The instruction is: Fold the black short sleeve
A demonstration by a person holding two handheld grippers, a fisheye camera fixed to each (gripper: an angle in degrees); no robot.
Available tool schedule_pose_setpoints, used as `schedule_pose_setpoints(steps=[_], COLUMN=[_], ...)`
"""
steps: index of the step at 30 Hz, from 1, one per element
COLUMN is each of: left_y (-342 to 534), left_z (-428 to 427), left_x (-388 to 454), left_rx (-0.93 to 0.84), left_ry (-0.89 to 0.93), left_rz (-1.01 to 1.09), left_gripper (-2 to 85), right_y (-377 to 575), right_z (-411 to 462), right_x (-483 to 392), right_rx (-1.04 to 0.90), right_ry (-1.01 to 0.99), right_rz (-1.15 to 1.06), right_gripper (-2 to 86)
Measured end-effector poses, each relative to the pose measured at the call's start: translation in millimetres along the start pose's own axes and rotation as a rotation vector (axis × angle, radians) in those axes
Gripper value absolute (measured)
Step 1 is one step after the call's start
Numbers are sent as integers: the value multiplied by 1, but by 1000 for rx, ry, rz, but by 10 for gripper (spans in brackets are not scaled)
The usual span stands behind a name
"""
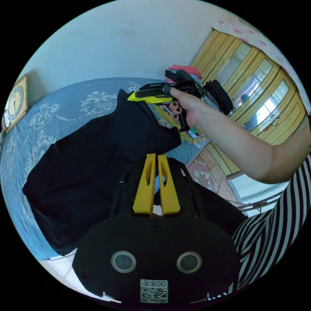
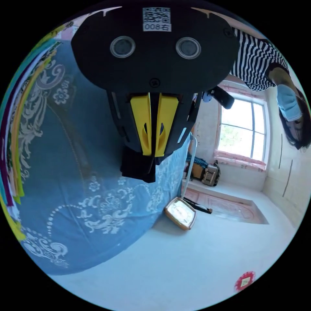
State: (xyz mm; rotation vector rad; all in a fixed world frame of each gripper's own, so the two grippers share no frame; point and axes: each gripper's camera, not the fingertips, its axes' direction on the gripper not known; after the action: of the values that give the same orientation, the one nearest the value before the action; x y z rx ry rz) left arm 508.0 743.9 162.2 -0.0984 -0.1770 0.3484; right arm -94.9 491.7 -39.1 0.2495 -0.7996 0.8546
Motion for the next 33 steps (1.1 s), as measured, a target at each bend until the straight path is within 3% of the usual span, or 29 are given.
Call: schedule_pose_setpoints(steps=[14, 28, 33], left_y=[178, 333, 366], left_z=[-203, -286, -307], left_x=[-200, -338, -364], left_rx=[258, 402, 395], left_ry=[37, 250, 236], left_rz=[-511, -871, -918], left_gripper=[9, 9, 9], right_y=[-59, -76, -76], right_z=[208, 388, 432], right_x=[-168, -256, -273], right_rx=[-242, -468, -515], right_ry=[-71, 74, 99], right_rz=[-186, -227, -221], right_gripper=[13, 13, 15])
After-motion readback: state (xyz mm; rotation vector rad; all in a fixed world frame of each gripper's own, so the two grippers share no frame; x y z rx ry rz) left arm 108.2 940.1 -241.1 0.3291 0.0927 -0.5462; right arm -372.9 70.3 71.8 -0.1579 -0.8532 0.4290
